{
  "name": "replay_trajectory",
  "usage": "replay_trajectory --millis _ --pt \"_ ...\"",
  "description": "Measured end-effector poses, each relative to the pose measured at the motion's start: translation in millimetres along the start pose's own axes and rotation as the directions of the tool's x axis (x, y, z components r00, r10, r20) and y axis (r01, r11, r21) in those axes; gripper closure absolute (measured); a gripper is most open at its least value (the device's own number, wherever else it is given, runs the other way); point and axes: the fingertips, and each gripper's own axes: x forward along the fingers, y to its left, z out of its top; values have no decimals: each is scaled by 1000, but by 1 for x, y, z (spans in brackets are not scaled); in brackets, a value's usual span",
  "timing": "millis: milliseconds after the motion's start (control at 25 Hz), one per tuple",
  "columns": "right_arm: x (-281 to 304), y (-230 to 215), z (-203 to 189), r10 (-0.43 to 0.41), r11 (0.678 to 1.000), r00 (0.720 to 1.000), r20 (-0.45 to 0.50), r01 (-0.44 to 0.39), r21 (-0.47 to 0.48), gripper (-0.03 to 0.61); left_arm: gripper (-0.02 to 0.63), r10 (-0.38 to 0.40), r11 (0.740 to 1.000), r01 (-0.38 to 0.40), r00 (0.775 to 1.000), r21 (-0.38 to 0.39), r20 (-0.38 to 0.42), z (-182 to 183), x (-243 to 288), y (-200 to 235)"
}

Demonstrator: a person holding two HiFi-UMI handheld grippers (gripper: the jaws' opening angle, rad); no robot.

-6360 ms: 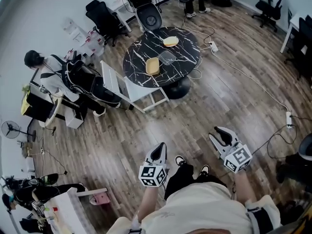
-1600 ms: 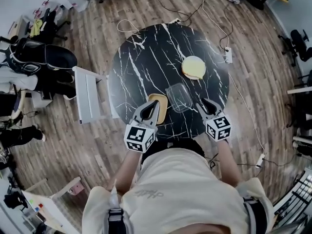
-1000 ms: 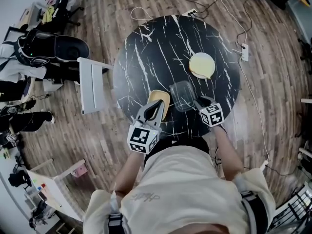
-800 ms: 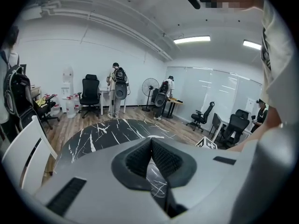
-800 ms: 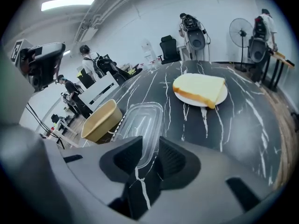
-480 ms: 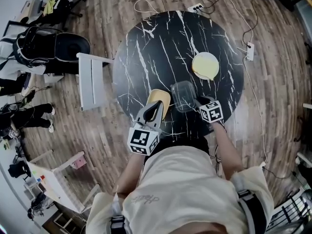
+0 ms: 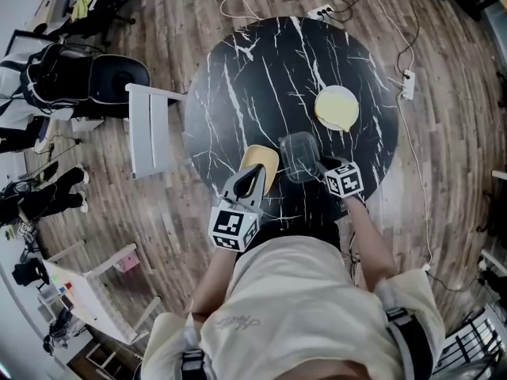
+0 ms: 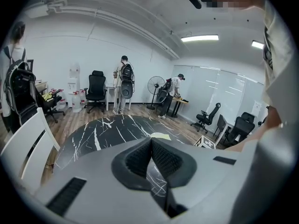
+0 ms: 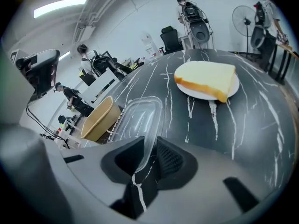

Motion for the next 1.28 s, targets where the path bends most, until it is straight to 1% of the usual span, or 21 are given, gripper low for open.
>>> replay_trajectory --millis 40,160,240,400,480,520,560,680,840,1000,1280 --pt "2 0 -2 2 1000 1000 -6 -2 3 486 597 0 1000 0 1000 -2 -2 -1 0 0" --pt "7 1 -6 16 999 1000 -5 -16 32 507 597 -3 1000 3 1000 -6 -3 -3 -1 0" --pt "7 3 -6 35 997 999 3 -35 67 528 597 -6 1000 6 1000 -5 0 -2 -3 0" --pt "3 3 -1 68 986 998 13 -69 152 534 597 -8 1000 8 1000 -9 2 -5 -7 -1" --pt "0 2 1 72 979 997 19 -74 190 542 597 -10 1000 10 1000 -12 5 -6 -9 -1" --pt "-1 1 0 67 979 998 16 -69 194 556 597 -12 1000 12 1000 -12 8 -6 -9 -2" --pt "-2 1 -1 58 981 998 10 -59 185 569 597 -14 1000 14 1000 -11 11 -5 -10 -3" --pt "-3 2 -5 33 990 999 -9 -32 135 569 597 -18 1000 18 1000 -7 21 -3 -13 -3" --pt "-6 5 -11 25 994 1000 8 -26 111 571 597 -25 1000 25 999 -2 33 -2 -18 -4" --pt "-23 9 -5 -4 996 998 56 -1 88 571 597 -43 999 42 998 16 44 0 -20 -4" --pt "-65 10 11 -84 996 986 146 78 48 571 597 -90 995 85 993 60 79 13 -21 -7"
